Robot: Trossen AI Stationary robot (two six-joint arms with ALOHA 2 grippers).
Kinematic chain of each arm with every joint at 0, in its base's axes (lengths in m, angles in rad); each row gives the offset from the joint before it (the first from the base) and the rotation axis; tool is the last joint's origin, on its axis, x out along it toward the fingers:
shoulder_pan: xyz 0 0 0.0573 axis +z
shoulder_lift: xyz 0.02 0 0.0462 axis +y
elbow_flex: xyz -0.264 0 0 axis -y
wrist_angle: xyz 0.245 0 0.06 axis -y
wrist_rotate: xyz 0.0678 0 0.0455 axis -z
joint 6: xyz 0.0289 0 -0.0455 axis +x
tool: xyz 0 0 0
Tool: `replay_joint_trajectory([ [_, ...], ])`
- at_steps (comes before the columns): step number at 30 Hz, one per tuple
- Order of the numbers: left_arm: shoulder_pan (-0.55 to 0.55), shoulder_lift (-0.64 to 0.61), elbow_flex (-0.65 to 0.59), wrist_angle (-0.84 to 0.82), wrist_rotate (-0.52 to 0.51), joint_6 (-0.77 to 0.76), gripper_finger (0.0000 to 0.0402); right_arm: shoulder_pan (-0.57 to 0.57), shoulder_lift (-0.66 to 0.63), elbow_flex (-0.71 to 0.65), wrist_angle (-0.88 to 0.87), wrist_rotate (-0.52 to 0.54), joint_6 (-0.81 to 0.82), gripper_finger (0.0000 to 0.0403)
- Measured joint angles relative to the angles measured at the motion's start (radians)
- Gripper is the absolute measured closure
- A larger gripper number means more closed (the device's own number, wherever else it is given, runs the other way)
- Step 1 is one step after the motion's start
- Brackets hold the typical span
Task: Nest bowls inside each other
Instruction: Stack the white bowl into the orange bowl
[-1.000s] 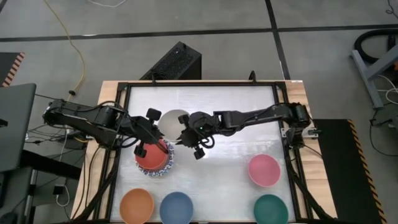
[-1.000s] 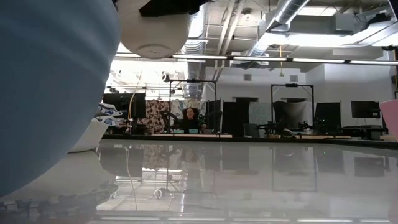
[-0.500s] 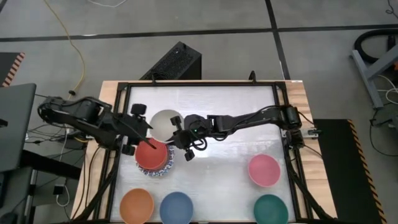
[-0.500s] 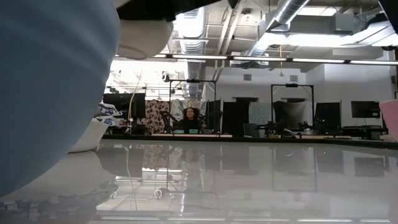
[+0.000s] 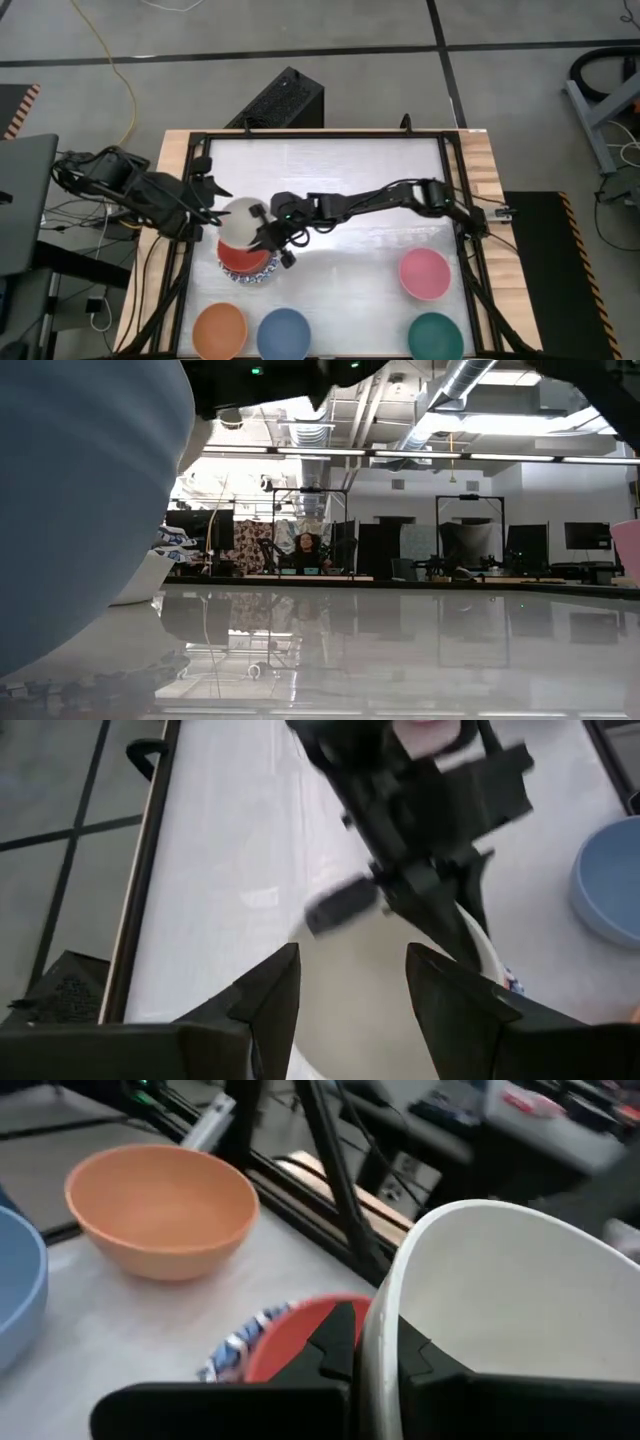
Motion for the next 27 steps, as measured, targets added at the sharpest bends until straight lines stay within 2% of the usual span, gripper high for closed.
replay_joint_trajectory([
  [9, -0.011, -0.009, -0.001, -0.008, -0.004, -0.014, 0.0229, 0.009, 0.183, 0.243, -0.145, -0.050, -0.002, 0.0374],
  [19, -0.011, -0.010, -0.001, -0.008, -0.005, -0.003, 0.0229, 0.009, 0.217, 0.280, -0.212, -0.073, 0.021, 0.0373],
  [27, -0.011, -0.009, -0.001, -0.007, -0.006, -0.004, 0.0229, 0.014, 0.217, 0.280, -0.206, -0.076, 0.026, 0.0293],
])
